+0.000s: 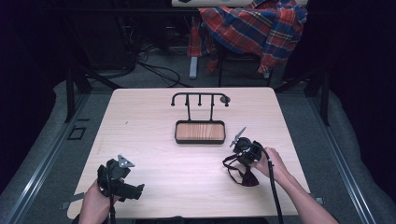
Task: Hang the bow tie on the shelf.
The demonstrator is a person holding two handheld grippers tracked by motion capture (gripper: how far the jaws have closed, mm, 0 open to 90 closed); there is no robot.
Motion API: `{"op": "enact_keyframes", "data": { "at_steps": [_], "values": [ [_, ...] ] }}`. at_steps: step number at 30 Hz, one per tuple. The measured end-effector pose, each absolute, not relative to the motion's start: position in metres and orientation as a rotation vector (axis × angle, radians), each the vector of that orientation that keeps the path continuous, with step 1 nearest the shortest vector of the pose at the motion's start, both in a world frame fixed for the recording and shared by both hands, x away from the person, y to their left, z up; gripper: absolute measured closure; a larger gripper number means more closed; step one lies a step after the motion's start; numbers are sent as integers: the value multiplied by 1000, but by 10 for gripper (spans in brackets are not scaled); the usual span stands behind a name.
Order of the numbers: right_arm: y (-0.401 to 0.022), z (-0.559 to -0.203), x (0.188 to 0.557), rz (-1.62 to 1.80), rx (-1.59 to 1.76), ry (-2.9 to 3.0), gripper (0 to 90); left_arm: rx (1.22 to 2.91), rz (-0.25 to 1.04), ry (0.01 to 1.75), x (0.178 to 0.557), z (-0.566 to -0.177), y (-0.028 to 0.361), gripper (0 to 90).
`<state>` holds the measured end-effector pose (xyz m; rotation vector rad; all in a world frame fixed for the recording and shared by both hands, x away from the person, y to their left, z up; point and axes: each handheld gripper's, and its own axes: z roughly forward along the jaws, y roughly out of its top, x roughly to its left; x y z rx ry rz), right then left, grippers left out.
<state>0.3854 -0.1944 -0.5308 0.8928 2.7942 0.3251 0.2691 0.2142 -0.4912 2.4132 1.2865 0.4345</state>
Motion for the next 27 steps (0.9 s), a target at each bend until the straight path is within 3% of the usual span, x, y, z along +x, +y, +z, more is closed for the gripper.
{"op": "enact_keyframes", "data": {
  "at_steps": [27],
  "values": [
    [-202,-504,380,436,960,2679,872,2413,434,1287,269,-491,214,1]
  ]
}}
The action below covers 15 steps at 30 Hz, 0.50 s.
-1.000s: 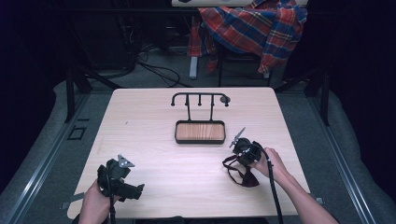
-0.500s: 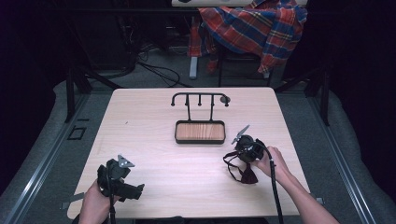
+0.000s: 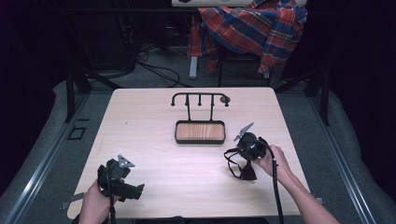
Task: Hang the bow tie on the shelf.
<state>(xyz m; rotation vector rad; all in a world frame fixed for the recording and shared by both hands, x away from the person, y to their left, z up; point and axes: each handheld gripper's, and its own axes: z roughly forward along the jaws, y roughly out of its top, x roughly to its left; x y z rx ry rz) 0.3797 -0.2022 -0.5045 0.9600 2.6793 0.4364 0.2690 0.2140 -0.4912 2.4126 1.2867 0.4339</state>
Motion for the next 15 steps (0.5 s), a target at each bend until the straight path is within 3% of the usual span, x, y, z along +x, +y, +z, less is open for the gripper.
{"op": "enact_keyframes", "data": {
  "at_steps": [15],
  "values": [
    [-205,-494,381,496,985,2613,875,2415,433,1287,269,-492,214,1]
  ]
}}
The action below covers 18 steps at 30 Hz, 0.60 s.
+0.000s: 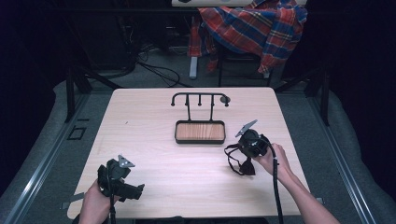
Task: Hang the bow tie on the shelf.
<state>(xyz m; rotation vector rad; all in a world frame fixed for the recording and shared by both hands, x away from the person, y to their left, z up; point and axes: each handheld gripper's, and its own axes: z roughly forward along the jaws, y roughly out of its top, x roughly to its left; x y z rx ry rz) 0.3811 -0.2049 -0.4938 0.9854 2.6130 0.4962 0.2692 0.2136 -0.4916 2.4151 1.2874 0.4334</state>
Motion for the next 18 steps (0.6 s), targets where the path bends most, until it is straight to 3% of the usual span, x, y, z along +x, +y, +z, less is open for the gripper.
{"op": "enact_keyframes", "data": {
  "at_steps": [18],
  "values": [
    [-204,-482,384,565,985,2548,877,2411,432,1288,269,-491,214,1]
  ]
}}
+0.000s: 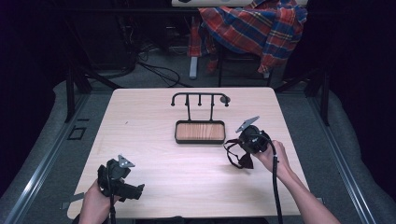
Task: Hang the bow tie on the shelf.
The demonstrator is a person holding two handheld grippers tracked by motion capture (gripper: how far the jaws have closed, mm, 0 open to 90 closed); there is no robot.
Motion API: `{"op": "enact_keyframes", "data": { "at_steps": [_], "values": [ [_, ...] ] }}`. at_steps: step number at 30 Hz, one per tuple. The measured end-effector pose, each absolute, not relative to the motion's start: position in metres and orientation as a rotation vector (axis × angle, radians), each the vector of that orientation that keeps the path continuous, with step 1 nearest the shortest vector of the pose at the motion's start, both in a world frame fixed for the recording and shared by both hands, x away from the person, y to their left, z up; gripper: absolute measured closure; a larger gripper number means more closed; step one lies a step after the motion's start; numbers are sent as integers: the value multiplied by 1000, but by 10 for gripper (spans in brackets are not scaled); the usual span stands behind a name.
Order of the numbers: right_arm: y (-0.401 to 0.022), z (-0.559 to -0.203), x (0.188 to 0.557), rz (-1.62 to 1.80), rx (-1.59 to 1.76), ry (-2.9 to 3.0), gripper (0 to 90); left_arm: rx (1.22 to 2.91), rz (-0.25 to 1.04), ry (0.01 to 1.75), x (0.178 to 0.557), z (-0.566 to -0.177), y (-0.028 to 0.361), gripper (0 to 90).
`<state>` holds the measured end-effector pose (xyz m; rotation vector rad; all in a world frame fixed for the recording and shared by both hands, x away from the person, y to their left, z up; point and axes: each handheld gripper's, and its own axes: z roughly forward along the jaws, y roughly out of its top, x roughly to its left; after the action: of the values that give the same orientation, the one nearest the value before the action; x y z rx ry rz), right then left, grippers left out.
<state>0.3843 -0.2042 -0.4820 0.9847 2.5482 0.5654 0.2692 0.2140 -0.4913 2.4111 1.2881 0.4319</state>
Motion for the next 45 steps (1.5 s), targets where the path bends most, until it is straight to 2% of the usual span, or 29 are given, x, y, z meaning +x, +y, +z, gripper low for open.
{"op": "enact_keyframes", "data": {
  "at_steps": [45],
  "values": [
    [-191,-427,418,783,996,2381,881,2413,431,1287,269,-491,214,1]
  ]
}}
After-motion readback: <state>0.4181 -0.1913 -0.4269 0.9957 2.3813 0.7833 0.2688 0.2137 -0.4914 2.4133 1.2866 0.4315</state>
